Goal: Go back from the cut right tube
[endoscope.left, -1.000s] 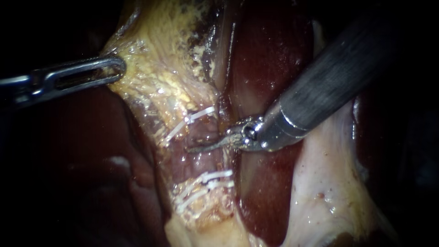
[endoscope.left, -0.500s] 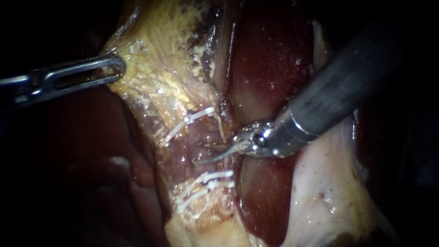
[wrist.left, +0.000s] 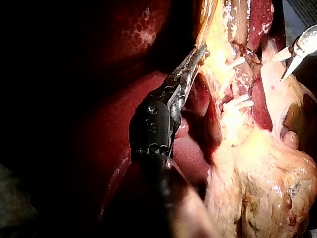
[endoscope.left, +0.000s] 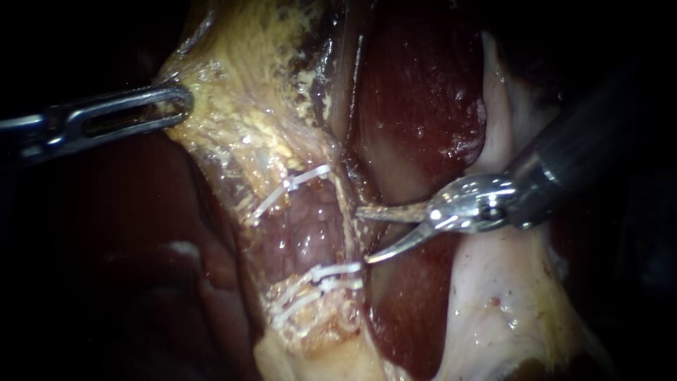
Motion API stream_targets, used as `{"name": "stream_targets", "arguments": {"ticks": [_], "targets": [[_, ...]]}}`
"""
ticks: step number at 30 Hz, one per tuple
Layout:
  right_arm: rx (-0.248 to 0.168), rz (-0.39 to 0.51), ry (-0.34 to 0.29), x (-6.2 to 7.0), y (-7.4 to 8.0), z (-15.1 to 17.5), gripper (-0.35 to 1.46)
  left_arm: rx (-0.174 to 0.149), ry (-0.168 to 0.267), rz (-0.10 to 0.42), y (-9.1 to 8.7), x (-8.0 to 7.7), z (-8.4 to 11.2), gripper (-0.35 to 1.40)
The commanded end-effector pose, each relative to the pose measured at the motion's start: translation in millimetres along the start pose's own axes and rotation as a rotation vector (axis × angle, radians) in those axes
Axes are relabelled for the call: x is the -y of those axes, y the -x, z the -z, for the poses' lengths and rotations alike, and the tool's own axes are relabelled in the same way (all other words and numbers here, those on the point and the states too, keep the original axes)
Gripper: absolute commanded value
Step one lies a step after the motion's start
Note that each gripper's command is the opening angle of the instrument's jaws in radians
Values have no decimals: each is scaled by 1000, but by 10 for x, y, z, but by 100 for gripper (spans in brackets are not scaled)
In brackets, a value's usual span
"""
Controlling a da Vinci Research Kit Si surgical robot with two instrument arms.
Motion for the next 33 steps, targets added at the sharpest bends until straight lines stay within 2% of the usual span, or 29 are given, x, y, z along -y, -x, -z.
{"name": "stream_targets", "arguments": {"ticks": [1, 8, 12, 17, 20, 26, 29, 33], "targets": [[0, 3, 9, 0, -2, 6, 143, 0, 0, 0, 0, 0, -1, -35], [-13, 30, 33, -1, -12, 39, 143, 0, 0, 0, 0, -1, -1, -35], [-18, 40, 33, 0, -13, 44, 143, 1, 1, -1, -1, -6, -6, -35], [-19, 54, 28, 2, -12, 42, 143, 10, 7, -10, -18, -23, -28, -35], [-19, 60, 28, 3, -11, 42, 143, -11, 7, -18, -31, -27, -49, -35], [-19, 67, 23, 5, -12, 40, 143, -37, -12, -25, -47, -18, -89, -35], [-19, 72, 24, 5, -13, 39, 143, -39, -19, -25, -49, -12, -99, -35], [-19, 72, 24, 6, -14, 38, 143, -42, -20, -25, -50, -10, -103, -35]]}}
